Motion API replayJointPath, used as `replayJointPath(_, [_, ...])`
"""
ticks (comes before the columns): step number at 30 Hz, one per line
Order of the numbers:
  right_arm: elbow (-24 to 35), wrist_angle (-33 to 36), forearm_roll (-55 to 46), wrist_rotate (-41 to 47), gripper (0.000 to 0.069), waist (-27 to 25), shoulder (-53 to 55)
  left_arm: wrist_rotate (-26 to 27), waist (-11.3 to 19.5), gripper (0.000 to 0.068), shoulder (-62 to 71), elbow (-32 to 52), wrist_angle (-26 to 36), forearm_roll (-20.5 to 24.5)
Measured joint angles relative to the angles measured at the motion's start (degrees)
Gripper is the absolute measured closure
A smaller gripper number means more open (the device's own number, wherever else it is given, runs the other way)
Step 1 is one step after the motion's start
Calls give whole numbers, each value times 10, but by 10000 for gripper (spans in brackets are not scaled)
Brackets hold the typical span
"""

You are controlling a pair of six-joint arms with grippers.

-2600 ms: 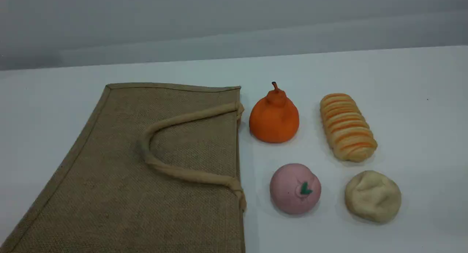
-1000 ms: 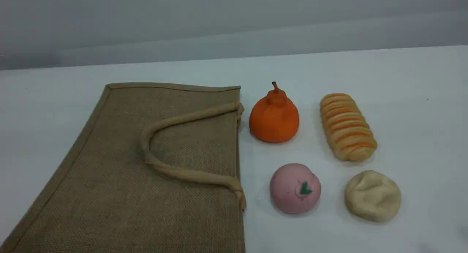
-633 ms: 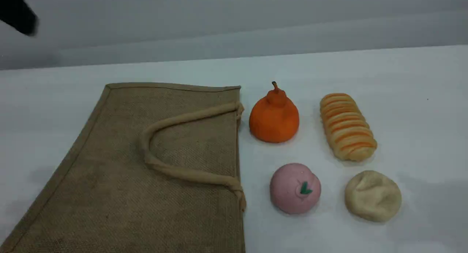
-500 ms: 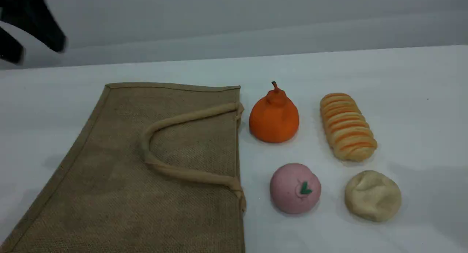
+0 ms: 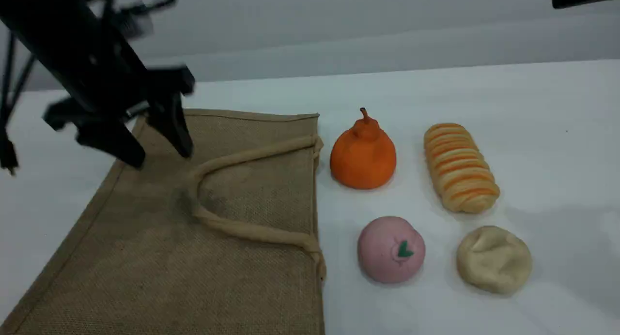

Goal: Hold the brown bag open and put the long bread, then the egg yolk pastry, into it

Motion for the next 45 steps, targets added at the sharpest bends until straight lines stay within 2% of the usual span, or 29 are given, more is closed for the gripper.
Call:
replayJointPath(7, [0, 0, 5, 1, 233, 0, 1, -7, -8, 195, 63, -26, -5, 2])
replayJointPath(11, [0, 0, 5, 1, 233, 0, 1, -24, -8, 196, 78, -29, -10, 19])
replayJointPath(14, [0, 0, 5, 0, 233, 0, 1, -29, -8, 217, 86, -29, -15, 18])
replayJointPath(21, [0, 0, 5, 1, 233, 0, 1, -29, -8, 364, 99, -29, -23, 16])
replayJointPath(28, [0, -4, 8, 3, 233, 0, 1, -30, -8, 581, 99, -29, -36, 16])
replayJointPath(31, [0, -4, 8, 3, 233, 0, 1, -30, -8, 590, 99, -33, -35, 16])
replayJointPath(36, [0, -4, 8, 3, 233, 0, 1, -9, -8, 590, 75, -81, 36, 17])
replayJointPath(45, [0, -4, 9, 2, 233, 0, 0, 79, -8, 590, -45, -209, 224, 29])
